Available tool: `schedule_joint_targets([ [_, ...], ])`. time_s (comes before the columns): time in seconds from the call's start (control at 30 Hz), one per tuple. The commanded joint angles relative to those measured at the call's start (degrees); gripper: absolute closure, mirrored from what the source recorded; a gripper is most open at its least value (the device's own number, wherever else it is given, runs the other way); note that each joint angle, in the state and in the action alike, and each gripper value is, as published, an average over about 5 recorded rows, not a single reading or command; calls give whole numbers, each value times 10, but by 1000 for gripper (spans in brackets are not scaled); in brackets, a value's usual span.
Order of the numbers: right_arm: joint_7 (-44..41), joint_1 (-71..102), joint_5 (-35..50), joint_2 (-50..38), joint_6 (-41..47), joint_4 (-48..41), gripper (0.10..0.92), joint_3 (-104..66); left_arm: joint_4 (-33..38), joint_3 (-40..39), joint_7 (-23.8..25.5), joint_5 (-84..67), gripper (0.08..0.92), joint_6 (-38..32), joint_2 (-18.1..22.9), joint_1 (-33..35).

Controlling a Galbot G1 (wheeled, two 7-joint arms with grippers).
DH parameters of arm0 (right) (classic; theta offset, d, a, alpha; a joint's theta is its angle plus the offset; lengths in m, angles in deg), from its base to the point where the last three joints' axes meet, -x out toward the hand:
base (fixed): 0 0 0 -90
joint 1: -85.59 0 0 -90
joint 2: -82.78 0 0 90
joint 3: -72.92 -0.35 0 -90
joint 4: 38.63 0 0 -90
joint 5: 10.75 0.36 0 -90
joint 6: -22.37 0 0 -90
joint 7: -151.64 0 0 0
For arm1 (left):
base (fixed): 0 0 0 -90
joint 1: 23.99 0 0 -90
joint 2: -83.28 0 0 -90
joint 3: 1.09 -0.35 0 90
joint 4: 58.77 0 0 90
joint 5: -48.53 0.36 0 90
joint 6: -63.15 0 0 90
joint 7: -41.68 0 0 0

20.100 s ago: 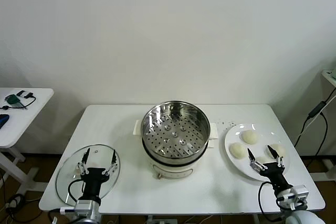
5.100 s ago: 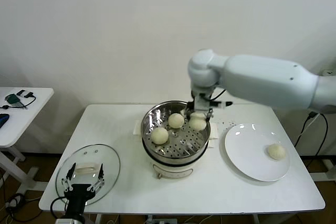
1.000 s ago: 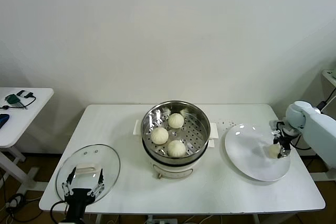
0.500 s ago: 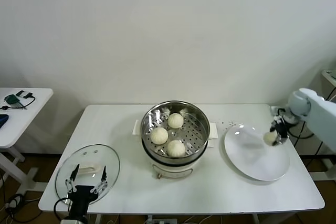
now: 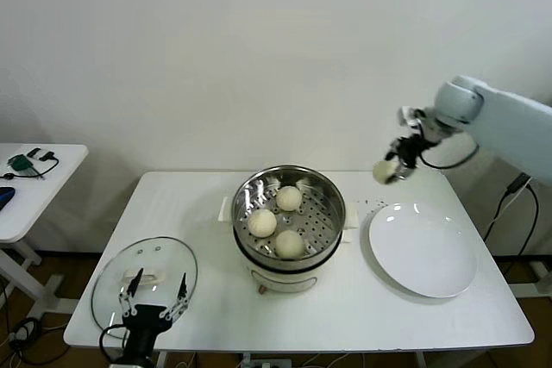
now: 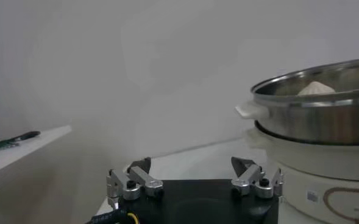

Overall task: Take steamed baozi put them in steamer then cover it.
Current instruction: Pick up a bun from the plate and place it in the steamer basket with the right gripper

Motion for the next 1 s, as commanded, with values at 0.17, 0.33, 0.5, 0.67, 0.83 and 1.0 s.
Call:
schedule_joint_targets([
  [0.17, 82, -133, 250, 154, 55, 92, 397, 190, 0, -15, 2, -5, 177, -3, -17, 3],
  [0.33, 91, -109, 246, 188, 59, 90, 397, 208, 2, -13, 2, -9, 177, -3, -21, -1],
  [0.5, 99, -82, 243, 219, 61, 76, 397, 216, 1, -6, 1, -17, 177, -2, -28, -2],
  [0.67, 103, -53, 234, 240, 61, 59, 397, 219, -2, -3, 1, -19, 177, -2, -29, -6],
  [0.83, 103, -33, 220, 245, 59, 47, 397, 220, -4, -1, 2, -21, 177, 0, -26, -12],
  [1.0, 104, -22, 206, 241, 57, 44, 397, 224, -7, 0, 2, -22, 177, -1, -26, -15],
])
